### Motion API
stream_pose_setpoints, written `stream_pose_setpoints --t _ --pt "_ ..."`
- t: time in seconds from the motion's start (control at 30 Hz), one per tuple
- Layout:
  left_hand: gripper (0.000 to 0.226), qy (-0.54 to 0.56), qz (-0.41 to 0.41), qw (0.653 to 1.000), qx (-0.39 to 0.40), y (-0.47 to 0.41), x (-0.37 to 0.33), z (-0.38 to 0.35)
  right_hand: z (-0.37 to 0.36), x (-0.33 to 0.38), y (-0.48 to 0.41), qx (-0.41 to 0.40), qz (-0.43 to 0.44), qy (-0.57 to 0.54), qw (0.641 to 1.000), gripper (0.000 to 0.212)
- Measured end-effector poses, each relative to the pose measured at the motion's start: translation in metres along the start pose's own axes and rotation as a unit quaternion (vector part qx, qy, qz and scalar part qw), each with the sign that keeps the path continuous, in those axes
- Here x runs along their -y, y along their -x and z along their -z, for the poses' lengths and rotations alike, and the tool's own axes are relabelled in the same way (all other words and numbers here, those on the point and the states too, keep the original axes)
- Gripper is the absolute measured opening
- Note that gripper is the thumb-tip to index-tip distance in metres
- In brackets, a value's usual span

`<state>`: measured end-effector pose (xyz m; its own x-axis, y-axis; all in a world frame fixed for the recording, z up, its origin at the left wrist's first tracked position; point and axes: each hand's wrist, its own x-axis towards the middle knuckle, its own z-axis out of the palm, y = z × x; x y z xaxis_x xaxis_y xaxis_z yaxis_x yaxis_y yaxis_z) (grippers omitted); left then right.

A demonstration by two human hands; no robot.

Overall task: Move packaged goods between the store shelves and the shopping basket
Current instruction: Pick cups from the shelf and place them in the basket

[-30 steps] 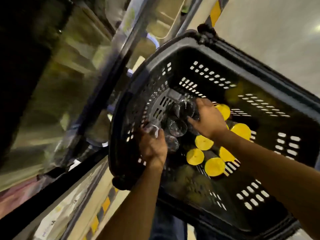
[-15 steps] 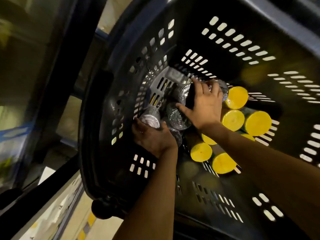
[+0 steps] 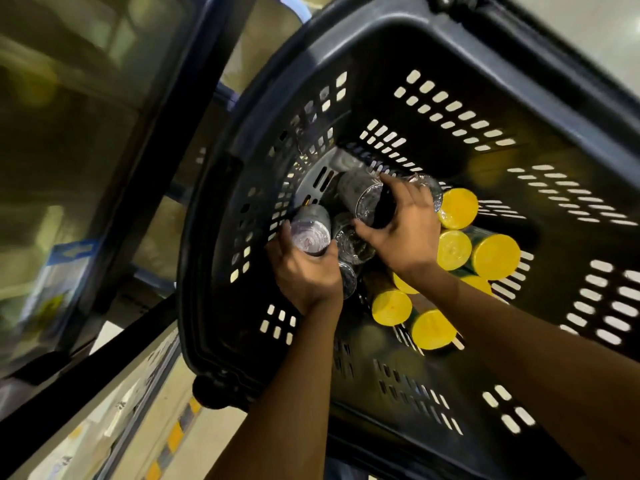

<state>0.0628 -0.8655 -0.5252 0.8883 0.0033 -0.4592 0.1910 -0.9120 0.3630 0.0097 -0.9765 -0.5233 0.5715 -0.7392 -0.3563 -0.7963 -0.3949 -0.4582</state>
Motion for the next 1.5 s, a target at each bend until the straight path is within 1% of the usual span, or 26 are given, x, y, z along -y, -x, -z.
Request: stream_pose_setpoints --t 0.2,0.33,0.4,0.47,0.57,0.6,0.67,0.7,0.77,0.83,0.9,1.0,1.07,1.17,1.2,1.27,1.3,1.37,1.47,1.5 --pt "0.077 -0.008 -0.08 0.996 0.022 0.022 -0.02 0.061 0.051 0.022 0.029 0.012 0.025 -0.042 0.999 0.072" --pt "0.084 -0.009 -0.101 0.994 0.036 0.047 -0.039 0.117 0.1 0.045 0.053 0.014 0.038 -0.049 0.998 0.075" --pt "0.086 0.013 -0.108 0.993 0.042 0.065 -0.05 0.148 0.128 0.057 0.065 0.019 0.065 -0.05 0.996 0.074" --pt "0.084 0.034 -0.132 0.99 0.041 0.085 -0.058 0.178 0.158 0.07 0.076 0.021 0.112 -0.047 0.992 0.073" --pt "0.083 0.041 -0.145 0.988 0.036 0.12 -0.066 0.226 0.205 0.097 0.098 0.023 0.166 -0.036 0.985 0.082" --pt "0.082 0.035 -0.154 0.987 0.025 0.132 -0.069 0.242 0.221 0.106 0.106 0.021 0.179 -0.036 0.983 0.085" --pt "0.077 0.048 -0.179 0.983 -0.002 0.153 -0.072 0.273 0.251 0.124 0.124 0.012 0.209 -0.048 0.977 0.084" --pt "0.076 0.063 -0.181 0.981 0.007 0.163 -0.075 0.291 0.265 0.133 0.133 0.011 0.223 -0.054 0.973 0.083" --pt "0.081 0.036 -0.194 0.98 0.026 0.18 -0.075 0.322 0.29 0.148 0.15 0.02 0.249 -0.05 0.967 0.083" --pt "0.083 0.014 -0.206 0.978 -0.004 0.193 -0.071 0.352 0.313 0.166 0.17 0.02 0.285 -0.04 0.957 0.081" --pt "0.082 0.018 -0.209 0.977 -0.033 0.206 -0.066 0.381 0.33 0.183 0.189 0.022 0.32 -0.032 0.947 0.079" --pt "0.079 -0.001 -0.217 0.976 -0.033 0.223 -0.054 0.427 0.35 0.212 0.221 0.034 0.357 -0.023 0.933 0.079" --pt "0.076 0.009 -0.233 0.971 -0.042 0.235 -0.044 0.454 0.357 0.23 0.241 0.034 0.386 -0.017 0.922 0.078" --pt "0.074 0.045 -0.235 0.968 -0.078 0.251 -0.023 0.484 0.362 0.257 0.276 0.036 0.431 0.006 0.901 0.073" --pt "0.076 0.039 -0.241 0.966 -0.08 0.255 -0.015 0.495 0.363 0.265 0.288 0.035 0.446 0.015 0.894 0.073" --pt "0.077 -0.005 -0.245 0.967 -0.067 0.264 0.004 0.519 0.363 0.28 0.311 0.037 0.462 0.027 0.885 0.073" --pt "0.076 -0.004 -0.248 0.966 -0.069 0.268 0.015 0.531 0.363 0.288 0.323 0.041 0.465 0.026 0.884 0.074" --pt "0.074 0.002 -0.26 0.962 -0.085 0.279 0.037 0.558 0.362 0.307 0.347 0.049 0.477 0.02 0.877 0.073" --pt "0.076 -0.009 -0.269 0.957 -0.111 0.296 0.07 0.596 0.356 0.335 0.383 0.039 0.524 0.013 0.851 0.073" --pt "0.076 -0.015 -0.271 0.955 -0.119 0.3 0.08 0.608 0.354 0.345 0.397 0.051 0.524 0.015 0.85 0.073"
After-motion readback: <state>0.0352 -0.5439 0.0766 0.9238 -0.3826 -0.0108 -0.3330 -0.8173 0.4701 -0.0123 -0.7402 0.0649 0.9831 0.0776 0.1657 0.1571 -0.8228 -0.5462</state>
